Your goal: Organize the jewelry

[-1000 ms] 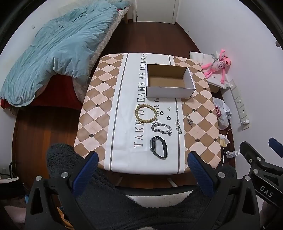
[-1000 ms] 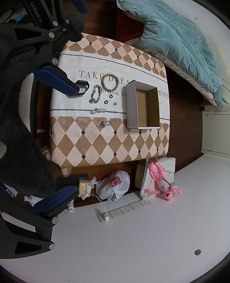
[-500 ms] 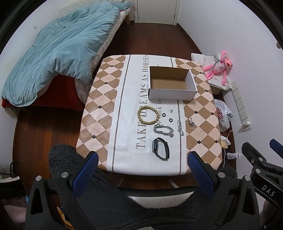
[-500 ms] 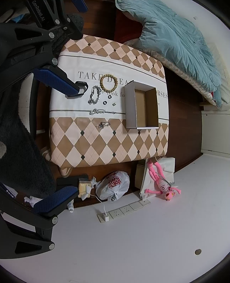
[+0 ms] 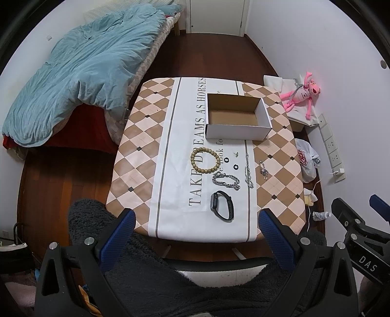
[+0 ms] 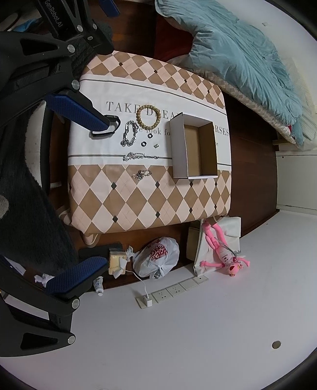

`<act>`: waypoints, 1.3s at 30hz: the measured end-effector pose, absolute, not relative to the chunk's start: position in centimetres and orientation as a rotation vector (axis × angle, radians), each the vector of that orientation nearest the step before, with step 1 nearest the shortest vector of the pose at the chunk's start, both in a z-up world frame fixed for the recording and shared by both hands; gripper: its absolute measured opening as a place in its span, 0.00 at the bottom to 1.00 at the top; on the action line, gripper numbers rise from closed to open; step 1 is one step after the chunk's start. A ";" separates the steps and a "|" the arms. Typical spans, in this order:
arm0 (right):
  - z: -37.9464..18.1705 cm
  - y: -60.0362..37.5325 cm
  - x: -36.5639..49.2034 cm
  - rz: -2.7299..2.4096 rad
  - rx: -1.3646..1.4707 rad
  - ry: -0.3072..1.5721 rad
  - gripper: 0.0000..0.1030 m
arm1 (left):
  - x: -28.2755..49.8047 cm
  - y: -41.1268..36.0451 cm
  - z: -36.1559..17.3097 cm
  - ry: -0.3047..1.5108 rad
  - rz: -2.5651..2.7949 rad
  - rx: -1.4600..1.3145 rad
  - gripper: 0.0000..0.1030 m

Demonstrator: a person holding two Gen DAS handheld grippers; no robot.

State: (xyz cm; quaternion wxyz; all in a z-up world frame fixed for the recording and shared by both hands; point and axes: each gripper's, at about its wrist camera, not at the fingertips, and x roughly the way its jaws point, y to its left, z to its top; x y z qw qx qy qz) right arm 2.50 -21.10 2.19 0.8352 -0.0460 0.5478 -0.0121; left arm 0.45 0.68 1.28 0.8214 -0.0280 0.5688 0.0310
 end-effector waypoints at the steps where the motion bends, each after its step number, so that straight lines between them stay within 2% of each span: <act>1: 2.3 -21.1 2.5 -0.026 -0.095 1.160 1.00 | 0.4 0.9 1.6 1.209 0.067 -0.062 1.00; 39: 2.5 -21.1 2.3 -0.033 -0.077 1.140 1.00 | 0.1 1.1 2.2 1.198 0.071 -0.063 1.00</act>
